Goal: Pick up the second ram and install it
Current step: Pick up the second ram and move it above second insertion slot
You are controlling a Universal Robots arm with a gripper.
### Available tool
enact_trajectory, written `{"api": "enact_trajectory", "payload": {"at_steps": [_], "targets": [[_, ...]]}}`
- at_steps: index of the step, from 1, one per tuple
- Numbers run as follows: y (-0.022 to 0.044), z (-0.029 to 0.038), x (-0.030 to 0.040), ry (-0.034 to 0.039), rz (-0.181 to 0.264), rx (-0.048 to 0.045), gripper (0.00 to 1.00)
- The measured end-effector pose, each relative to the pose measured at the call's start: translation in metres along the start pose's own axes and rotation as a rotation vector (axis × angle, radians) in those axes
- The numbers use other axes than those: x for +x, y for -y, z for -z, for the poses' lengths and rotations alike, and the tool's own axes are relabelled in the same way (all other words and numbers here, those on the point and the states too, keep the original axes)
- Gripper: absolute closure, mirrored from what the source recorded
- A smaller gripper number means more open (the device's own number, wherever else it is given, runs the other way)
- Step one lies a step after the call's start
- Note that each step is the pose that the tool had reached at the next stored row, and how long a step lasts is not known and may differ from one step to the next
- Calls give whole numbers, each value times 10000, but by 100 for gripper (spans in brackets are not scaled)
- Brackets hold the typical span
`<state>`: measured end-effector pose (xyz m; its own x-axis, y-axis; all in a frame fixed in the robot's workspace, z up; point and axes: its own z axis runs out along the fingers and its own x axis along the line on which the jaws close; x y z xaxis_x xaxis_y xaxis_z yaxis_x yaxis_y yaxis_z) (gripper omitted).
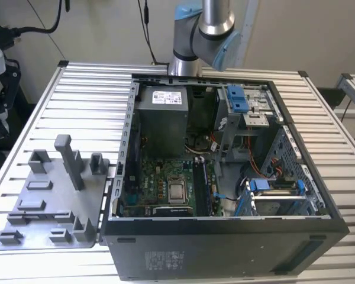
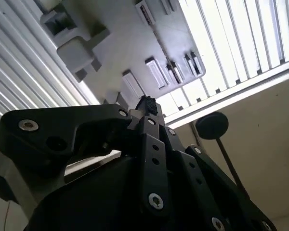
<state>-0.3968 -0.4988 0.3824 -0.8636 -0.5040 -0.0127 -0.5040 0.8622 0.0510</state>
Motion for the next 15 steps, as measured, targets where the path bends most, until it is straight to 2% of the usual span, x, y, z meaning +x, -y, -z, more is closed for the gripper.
{"api": "enact_trajectory", "payload": {"at_steps": [15], "targets": [[-1,0,-2,-139,2651,-29,89]]}}
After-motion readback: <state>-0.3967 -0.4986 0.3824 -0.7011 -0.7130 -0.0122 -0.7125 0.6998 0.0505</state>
